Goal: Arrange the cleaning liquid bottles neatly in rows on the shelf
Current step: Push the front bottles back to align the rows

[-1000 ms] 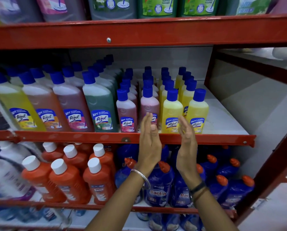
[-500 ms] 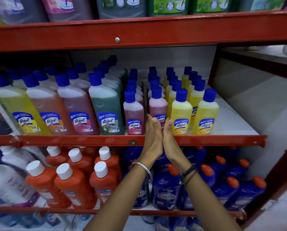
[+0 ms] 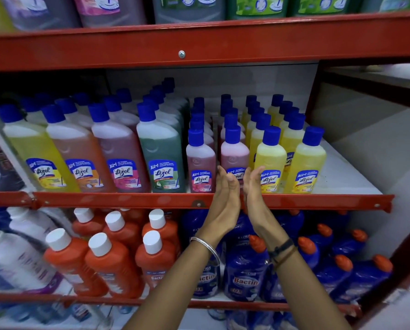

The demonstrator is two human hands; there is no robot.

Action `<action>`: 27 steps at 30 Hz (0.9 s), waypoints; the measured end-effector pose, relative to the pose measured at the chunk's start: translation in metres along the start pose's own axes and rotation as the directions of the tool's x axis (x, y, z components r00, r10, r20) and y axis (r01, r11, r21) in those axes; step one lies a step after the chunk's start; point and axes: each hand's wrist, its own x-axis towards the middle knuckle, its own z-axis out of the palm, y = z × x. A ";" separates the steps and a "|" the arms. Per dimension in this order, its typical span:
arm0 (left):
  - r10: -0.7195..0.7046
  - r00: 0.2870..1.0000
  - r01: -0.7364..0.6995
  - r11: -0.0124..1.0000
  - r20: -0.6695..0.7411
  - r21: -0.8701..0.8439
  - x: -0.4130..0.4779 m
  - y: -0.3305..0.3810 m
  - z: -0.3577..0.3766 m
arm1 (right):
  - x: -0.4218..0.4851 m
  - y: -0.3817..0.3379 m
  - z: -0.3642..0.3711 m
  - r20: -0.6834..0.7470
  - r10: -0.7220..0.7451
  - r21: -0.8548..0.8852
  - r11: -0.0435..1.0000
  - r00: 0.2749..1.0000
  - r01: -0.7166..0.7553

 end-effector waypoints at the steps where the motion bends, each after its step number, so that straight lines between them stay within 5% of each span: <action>1: 0.000 1.000 0.000 1.000 0.004 -0.004 -0.002 0.000 0.000 | -0.003 -0.001 -0.001 0.014 0.014 0.013 1.000 1.000 -0.014; 12: 0.057 0.998 -0.060 0.996 0.035 0.069 -0.011 -0.001 -0.001 | -0.017 -0.004 0.001 -0.010 0.008 0.035 0.999 1.000 -0.008; 15: 0.213 0.947 -0.188 0.975 -0.240 0.123 -0.013 -0.010 -0.007 | -0.024 0.000 0.009 -0.118 -0.041 -0.022 0.999 0.992 0.038; 18: 0.388 0.756 -0.355 0.920 -0.527 0.167 -0.020 -0.018 -0.019 | -0.036 0.003 0.017 -0.162 -0.180 -0.067 0.983 0.970 0.171; 20: 0.385 0.699 -0.365 0.917 -0.603 0.163 -0.020 -0.019 -0.028 | -0.040 0.003 0.023 -0.084 -0.234 -0.043 0.972 0.969 0.231; 24: 0.190 0.855 -0.192 0.980 -0.482 0.046 -0.008 -0.028 -0.032 | -0.030 0.011 0.038 -0.010 -0.134 -0.102 0.986 0.991 0.133; 27: 0.146 0.910 -0.114 0.988 -0.388 0.103 -0.005 -0.032 -0.034 | -0.026 0.013 0.051 -0.020 -0.071 -0.110 0.992 0.997 0.068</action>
